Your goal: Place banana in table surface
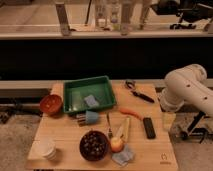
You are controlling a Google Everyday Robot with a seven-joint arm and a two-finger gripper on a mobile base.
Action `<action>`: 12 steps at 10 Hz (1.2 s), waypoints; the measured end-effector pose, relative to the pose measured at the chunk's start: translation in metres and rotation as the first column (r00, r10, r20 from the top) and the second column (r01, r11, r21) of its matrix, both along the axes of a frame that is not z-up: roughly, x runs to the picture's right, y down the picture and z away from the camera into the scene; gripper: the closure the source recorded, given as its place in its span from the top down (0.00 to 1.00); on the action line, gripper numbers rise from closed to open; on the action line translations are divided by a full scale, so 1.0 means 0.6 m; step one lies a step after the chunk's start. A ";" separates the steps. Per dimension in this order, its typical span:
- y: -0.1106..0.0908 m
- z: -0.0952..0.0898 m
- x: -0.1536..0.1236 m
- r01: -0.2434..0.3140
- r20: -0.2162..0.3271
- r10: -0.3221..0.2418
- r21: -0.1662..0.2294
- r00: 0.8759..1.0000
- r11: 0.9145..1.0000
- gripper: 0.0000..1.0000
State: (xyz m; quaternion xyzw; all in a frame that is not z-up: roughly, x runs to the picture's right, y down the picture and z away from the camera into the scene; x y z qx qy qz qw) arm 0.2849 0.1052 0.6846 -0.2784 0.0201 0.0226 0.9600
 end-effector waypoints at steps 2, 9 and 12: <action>0.000 0.000 0.000 0.000 0.000 0.000 0.000 1.000 1.000 0.80; 0.000 0.000 0.000 0.000 0.000 0.000 0.000 1.000 1.000 0.80; 0.000 0.000 0.000 0.000 0.000 0.000 0.000 1.000 1.000 0.80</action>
